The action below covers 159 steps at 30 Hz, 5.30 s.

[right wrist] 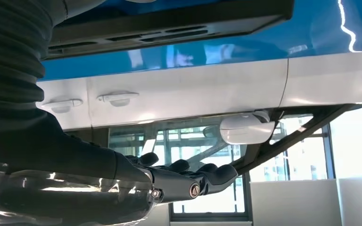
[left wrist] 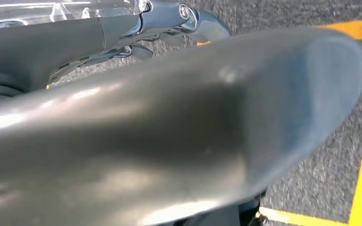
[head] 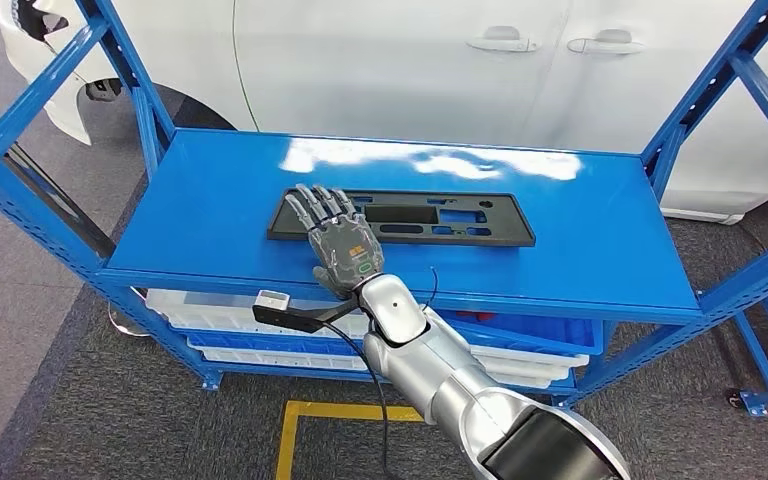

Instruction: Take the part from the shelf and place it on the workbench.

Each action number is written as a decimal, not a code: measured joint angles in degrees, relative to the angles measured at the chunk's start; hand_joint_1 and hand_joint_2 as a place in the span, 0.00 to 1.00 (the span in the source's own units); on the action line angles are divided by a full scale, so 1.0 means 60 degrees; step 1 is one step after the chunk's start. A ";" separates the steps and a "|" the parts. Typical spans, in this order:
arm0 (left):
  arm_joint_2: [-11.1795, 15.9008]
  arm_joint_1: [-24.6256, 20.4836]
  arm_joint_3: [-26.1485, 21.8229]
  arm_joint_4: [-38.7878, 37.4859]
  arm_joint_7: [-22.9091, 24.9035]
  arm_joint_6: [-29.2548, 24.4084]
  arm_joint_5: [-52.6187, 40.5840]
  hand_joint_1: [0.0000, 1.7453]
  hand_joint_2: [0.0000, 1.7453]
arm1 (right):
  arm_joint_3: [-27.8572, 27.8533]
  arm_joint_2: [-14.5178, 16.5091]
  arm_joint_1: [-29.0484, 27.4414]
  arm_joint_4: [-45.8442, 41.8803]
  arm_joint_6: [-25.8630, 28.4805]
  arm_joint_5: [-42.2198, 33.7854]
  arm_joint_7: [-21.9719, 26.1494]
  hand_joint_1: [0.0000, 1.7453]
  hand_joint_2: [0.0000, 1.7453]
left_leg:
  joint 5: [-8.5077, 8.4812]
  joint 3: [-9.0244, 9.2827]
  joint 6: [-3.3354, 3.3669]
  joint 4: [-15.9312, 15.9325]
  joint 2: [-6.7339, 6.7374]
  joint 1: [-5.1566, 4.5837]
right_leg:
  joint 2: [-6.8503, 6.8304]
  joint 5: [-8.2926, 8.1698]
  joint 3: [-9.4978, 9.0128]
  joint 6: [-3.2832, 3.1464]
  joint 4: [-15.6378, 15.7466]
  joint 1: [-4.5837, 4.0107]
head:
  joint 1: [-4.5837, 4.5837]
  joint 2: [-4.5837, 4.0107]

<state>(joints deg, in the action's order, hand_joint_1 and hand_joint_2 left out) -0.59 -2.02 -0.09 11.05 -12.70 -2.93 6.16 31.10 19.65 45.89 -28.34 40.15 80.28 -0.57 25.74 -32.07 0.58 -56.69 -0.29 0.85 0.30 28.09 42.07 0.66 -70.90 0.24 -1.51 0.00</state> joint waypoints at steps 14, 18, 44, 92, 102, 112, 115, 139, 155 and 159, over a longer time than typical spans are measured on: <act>-0.0005 -0.0053 0.0007 -0.0010 0.0004 -0.0047 -0.0079 0.00 0.00 | 0.0017 -0.0034 -0.0037 0.0130 0.0000 0.0150 -0.0040 0.00 1.00 | 0.1194 -0.1278 -0.0544 -0.2702 0.0024 0.0008 | 0.0033 -0.0730 -0.1252 -0.0449 0.2383 -0.0019 | -0.0041 0.0000; -0.0001 -0.0050 0.0007 -0.0012 0.0003 -0.0081 -0.0085 0.00 0.00 | 0.0079 -0.0035 -0.0044 0.0217 -0.0020 0.0254 -0.0024 0.00 1.00 | -0.0176 -0.0483 -0.0409 -0.0485 0.0022 -0.0016 | 0.0076 -0.0529 -0.1426 -0.0335 0.2300 -0.0054 | -0.0040 0.0000; -0.0015 -0.0043 -0.0007 -0.0014 -0.0171 -0.0075 -0.0088 0.00 0.00 | 0.0680 -0.0405 -0.0038 0.0937 -0.0400 0.1030 -0.0681 0.00 1.00 | 0.1180 -0.1426 -0.0516 -0.2843 0.0010 0.0042 | -0.0004 -0.0607 -0.1335 -0.0431 0.2334 -0.0026 | -0.0002 0.0000; -0.0003 -0.0195 -0.0047 -0.0014 -0.1392 -0.0036 -0.0729 0.00 1.00 | 0.0443 -0.0823 0.0546 0.1673 -0.0657 0.1316 -0.1605 1.00 1.00 | -0.0192 -0.0174 -0.0042 -0.0030 0.0010 0.0033 | -0.0005 0.0141 -0.0447 0.0069 0.0281 0.0052 | 0.0056 0.0000; -0.0050 -0.0247 -0.0523 -0.0014 -0.2216 0.0211 0.0022 0.00 1.00 | -0.1471 -0.0892 -0.0768 -0.4197 -0.0185 -0.4662 0.4253 1.00 1.00 | 0.0734 -0.0832 -0.0487 -0.1455 0.0014 0.0051 | -0.0052 -0.0535 -0.1249 -0.0380 0.2187 0.0027 | -0.0002 0.0000; -0.0082 -0.0033 -0.1243 -0.0015 -0.2848 0.0478 0.0303 0.00 1.00 | -0.1670 -0.2130 -0.3160 -1.1297 -0.4155 -1.3840 0.5896 1.00 1.00 | 0.0043 -0.0118 -0.0196 -0.0166 -0.0006 -0.0068 | -0.0005 -0.0429 -0.1354 -0.0214 0.2178 -0.0023 | -0.0005 0.0000; -0.0121 0.0002 -0.1301 -0.0014 -0.2905 0.0439 0.0276 0.00 1.00 | -0.1574 -0.2361 -0.3988 -1.2348 -0.5111 -1.4403 0.6159 1.00 1.00 | -0.0014 -0.0029 -0.0075 0.0007 -0.0002 -0.0007 | -0.0006 -0.0279 -0.1313 -0.0051 0.2032 -0.0015 | -0.0004 0.0000; -0.0140 -0.0009 -0.1566 -0.0017 -0.2626 0.0266 0.0269 0.00 1.00 | -0.0309 -0.2955 -0.5183 -1.3346 -0.5439 -1.3546 0.6643 1.00 1.00 | 0.1199 0.0323 -0.0373 -0.1082 0.0012 0.0034 | -0.0062 -0.1033 -0.0677 -0.0275 0.2081 0.0056 | -0.0043 0.0000; -0.0230 -0.0040 -0.1719 -0.0017 -0.1797 0.0129 0.0382 0.00 1.00 | -0.0256 -0.3210 -0.5027 -1.3419 -0.5403 -1.3592 0.6642 1.00 1.00 | -0.0501 -0.0698 0.0022 -0.0164 0.0101 -0.0080 | -0.0041 0.0134 -0.1703 0.0167 0.1125 0.0079 | 0.0042 0.0000; -0.0255 0.0003 -0.1772 -0.0021 -0.1503 0.0003 0.0386 0.00 1.00 | -0.0250 -0.3250 -0.5009 -1.3519 -0.5230 -1.3567 0.6638 1.00 1.00 | -0.0799 -0.0836 -0.0190 -0.0176 0.0083 -0.0094 | -0.0044 0.0294 -0.2337 -0.0099 0.2279 0.0003 | 0.0094 0.0000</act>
<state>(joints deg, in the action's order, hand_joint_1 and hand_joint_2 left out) -2.12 -2.01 -10.72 10.93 -21.72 -2.91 8.48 29.61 0.15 15.84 -109.45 8.77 -1.12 39.25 20.95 -37.09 -0.56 -57.75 0.20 0.28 0.04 29.85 28.05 0.07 -57.22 0.25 -0.95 0.00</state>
